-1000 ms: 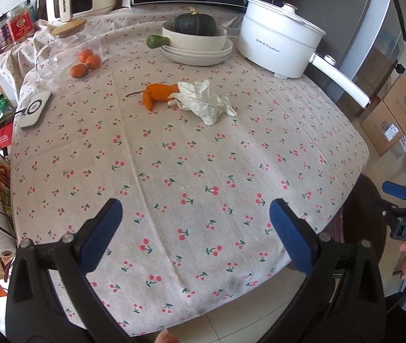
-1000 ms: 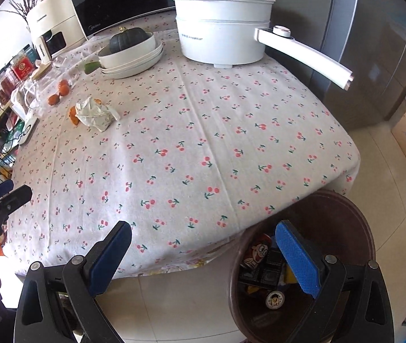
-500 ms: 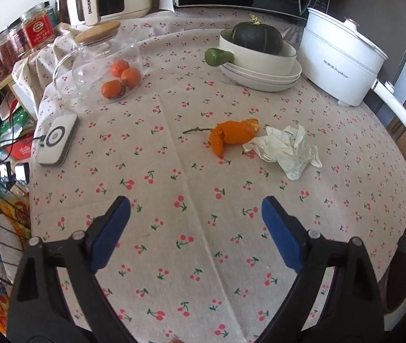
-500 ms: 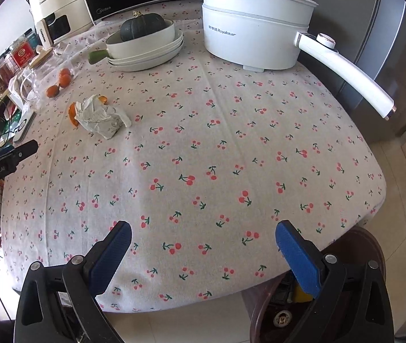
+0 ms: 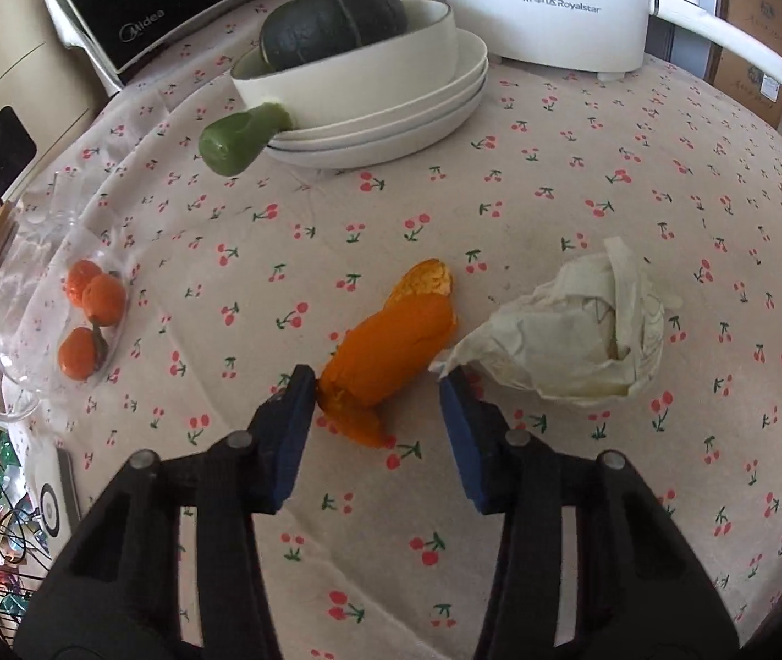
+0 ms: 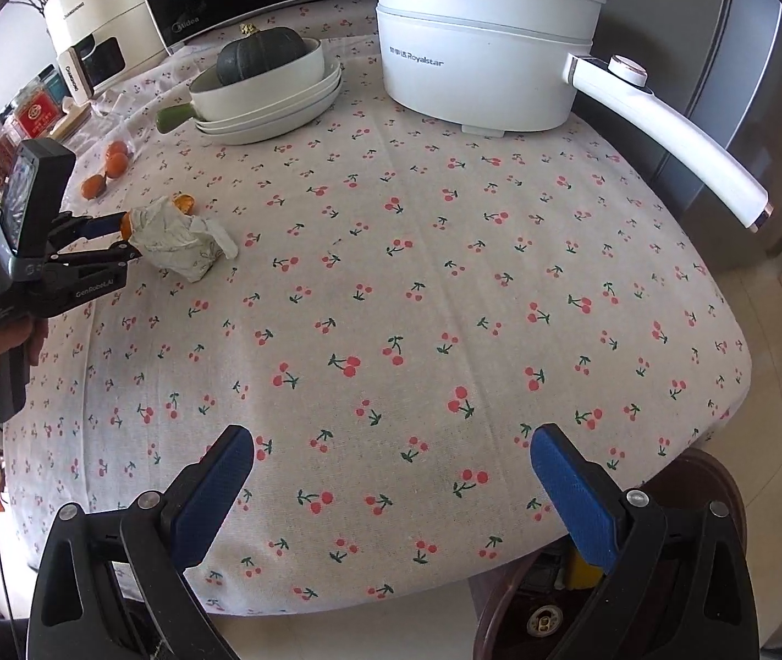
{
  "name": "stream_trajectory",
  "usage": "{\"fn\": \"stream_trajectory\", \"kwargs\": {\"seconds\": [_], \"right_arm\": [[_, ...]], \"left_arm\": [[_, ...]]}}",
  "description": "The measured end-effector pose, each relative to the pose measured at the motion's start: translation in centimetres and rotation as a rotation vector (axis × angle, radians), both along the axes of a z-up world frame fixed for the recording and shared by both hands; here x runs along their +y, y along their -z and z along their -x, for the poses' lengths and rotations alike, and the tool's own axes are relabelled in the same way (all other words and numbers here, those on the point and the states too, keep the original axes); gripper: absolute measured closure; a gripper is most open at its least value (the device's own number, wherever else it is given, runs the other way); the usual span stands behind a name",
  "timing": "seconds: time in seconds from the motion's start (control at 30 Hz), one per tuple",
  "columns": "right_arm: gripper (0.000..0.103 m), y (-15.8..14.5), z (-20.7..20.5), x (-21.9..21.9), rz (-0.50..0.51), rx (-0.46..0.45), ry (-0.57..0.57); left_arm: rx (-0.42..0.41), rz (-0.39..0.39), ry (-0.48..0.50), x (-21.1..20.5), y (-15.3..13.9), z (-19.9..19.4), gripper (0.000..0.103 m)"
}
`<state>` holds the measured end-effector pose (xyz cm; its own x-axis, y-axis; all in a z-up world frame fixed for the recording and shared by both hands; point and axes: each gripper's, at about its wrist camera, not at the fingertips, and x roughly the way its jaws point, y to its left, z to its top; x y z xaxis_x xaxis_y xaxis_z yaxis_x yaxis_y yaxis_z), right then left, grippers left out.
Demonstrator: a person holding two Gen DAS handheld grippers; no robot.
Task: Collect trash
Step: 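Grasp the orange peel with the left tool, then grasp the crumpled white tissue with the right tool while the left tool holds the peel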
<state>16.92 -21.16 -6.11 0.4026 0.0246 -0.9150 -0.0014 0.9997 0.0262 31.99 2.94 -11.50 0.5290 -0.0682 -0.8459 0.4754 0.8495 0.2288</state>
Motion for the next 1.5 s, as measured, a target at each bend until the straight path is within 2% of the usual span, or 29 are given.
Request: {"fn": "stream_trajectory", "kwargs": {"seconds": [0.07, 0.1, 0.23, 0.37, 0.5, 0.73, 0.83, 0.93, 1.0, 1.2, 1.3, 1.37, 1.4, 1.43, 1.47, 1.5], "right_arm": [[0.001, 0.0, -0.1, 0.1, 0.001, 0.000, -0.005], [0.001, 0.1, -0.1, 0.2, 0.005, 0.001, -0.007], [0.001, 0.2, -0.1, 0.6, 0.013, -0.001, -0.014], [0.001, 0.2, 0.0, 1.0, 0.001, -0.009, -0.010], [0.001, 0.7, -0.3, 2.2, -0.029, 0.007, -0.017], [0.001, 0.7, -2.7, 6.7, -0.174, 0.002, -0.053], [0.001, 1.2, -4.0, 8.6, -0.236, 0.005, -0.050], [0.001, 2.1, -5.0, 10.1, -0.260, 0.004, -0.035], [0.001, 2.8, -5.6, 10.9, -0.251, 0.006, -0.022], [0.003, 4.7, -7.1, 12.5, -0.264, 0.013, 0.010], [0.018, 5.8, -7.3, 13.3, -0.214, 0.027, 0.003], [0.035, 6.1, -7.1, 13.6, -0.181, 0.034, -0.006], [0.040, 6.0, -6.9, 13.6, -0.181, 0.026, -0.016], [0.052, 5.7, -6.6, 13.6, -0.197, 0.022, -0.027], [0.059, 5.4, -6.4, 13.5, -0.209, 0.020, -0.041], [0.061, 4.9, -6.0, 13.3, -0.209, 0.017, -0.052]], "left_arm": [[0.014, 0.032, 0.001, 0.0, 0.2, -0.1, 0.062], [0.048, 0.073, -0.003, 0.3, 0.3, -0.2, 0.080], [0.097, 0.192, -0.050, 0.9, 0.1, 0.9, 0.087], [0.118, 0.280, -0.145, 2.0, -0.7, 3.3, 0.089], [0.137, 0.292, -0.240, 3.3, -1.6, 6.5, 0.090], [0.148, 0.308, -0.399, 7.3, -3.4, 11.2, 0.092], [0.142, 0.340, -0.455, 8.9, -4.6, 13.3, 0.092], [0.135, 0.407, -0.510, 10.7, -5.2, 14.9, 0.092], [0.136, 0.433, -0.531, 11.5, -5.2, 15.7, 0.092], [0.115, 0.444, -0.541, 12.2, -5.0, 16.7, 0.092], [0.111, 0.448, -0.555, 12.6, -4.7, 17.0, 0.092], [0.105, 0.449, -0.560, 12.8, -4.8, 17.3, 0.092], [0.099, 0.448, -0.556, 12.6, -4.9, 17.4, 0.092], [0.090, 0.447, -0.550, 12.5, -5.1, 17.5, 0.092], [0.081, 0.447, -0.543, 12.3, -5.4, 17.6, 0.092], [0.072, 0.447, -0.537, 12.1, -5.6, 17.7, 0.092]]}}
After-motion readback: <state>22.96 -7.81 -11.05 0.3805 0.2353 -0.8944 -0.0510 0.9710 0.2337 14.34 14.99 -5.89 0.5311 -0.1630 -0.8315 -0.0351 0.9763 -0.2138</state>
